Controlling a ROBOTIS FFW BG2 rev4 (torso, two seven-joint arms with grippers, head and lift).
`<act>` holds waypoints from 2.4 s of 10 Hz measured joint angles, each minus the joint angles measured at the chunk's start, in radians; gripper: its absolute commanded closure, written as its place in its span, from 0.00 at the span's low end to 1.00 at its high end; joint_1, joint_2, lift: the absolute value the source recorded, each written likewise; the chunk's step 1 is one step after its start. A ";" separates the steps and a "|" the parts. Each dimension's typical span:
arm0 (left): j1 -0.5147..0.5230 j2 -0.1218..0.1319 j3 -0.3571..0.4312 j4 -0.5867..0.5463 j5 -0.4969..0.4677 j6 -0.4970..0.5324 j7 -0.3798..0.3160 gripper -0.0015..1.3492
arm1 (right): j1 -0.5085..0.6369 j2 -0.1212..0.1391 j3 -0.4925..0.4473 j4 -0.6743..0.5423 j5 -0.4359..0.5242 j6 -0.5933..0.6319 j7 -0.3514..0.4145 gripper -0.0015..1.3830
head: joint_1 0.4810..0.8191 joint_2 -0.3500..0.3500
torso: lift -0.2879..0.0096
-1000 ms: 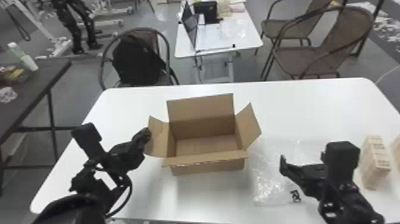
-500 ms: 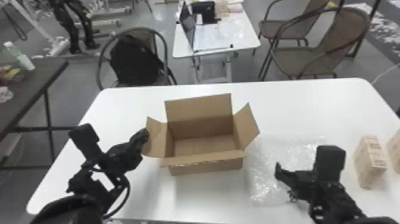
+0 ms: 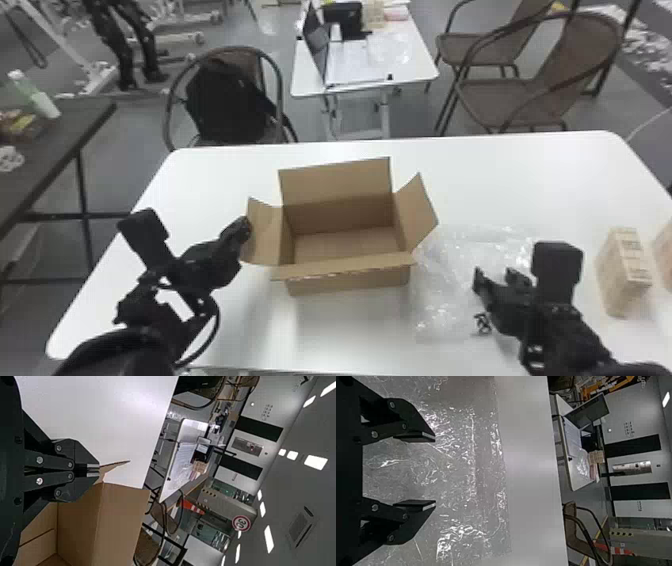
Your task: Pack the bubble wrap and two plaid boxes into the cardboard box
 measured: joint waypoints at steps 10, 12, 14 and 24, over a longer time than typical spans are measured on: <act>-0.003 0.000 -0.002 0.004 0.005 -0.003 -0.003 0.90 | 0.026 -0.031 -0.078 -0.390 -0.097 0.108 -0.006 0.87 | 0.63 0.74 | 0.62; -0.003 0.000 -0.005 0.005 0.005 -0.003 -0.002 0.90 | -0.002 -0.032 -0.126 -0.507 -0.119 0.218 -0.010 0.87 | 0.63 0.72 | 0.62; -0.003 0.000 -0.009 0.007 0.005 -0.003 -0.001 0.90 | -0.052 -0.051 -0.157 -0.606 -0.194 0.332 -0.054 0.87 | 0.63 0.71 | 0.62; -0.016 0.000 -0.048 0.022 -0.004 0.020 0.008 0.90 | -0.380 -0.060 0.303 -0.097 -0.505 -0.011 -0.051 0.87 | 0.62 0.96 | 0.62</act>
